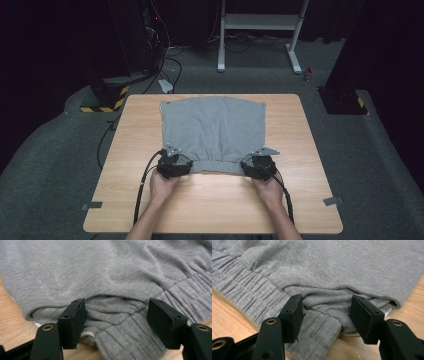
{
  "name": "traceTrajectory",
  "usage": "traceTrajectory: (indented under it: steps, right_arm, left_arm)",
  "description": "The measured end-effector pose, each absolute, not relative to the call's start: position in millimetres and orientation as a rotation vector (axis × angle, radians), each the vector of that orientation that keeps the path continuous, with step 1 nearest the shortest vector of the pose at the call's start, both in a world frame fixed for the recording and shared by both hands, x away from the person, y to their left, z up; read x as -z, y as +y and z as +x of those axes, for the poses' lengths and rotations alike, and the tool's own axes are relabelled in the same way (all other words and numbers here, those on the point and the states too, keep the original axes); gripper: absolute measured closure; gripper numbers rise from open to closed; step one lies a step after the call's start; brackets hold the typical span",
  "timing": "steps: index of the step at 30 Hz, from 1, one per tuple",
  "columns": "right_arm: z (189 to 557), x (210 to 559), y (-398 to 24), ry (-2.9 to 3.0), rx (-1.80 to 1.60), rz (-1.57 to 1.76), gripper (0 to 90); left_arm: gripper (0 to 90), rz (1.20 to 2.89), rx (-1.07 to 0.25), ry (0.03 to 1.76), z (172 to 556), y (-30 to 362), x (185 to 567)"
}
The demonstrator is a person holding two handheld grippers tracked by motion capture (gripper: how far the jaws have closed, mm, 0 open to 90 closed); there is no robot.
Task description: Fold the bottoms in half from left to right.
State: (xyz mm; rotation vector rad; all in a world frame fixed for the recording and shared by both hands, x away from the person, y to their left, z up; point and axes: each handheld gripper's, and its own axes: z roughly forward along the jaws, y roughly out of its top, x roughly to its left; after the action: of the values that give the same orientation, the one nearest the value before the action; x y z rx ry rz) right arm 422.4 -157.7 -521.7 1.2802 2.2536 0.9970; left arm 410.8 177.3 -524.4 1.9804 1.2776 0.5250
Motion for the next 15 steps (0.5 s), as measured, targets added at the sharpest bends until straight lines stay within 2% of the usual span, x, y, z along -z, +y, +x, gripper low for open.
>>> traceTrajectory:
  steps: [15]
  right_arm:
    - [406,523,-160,2.242,-1.007,1.275,43.6]
  left_arm:
    - [31.9,1.973,-0.528,1.236,399,178,527]
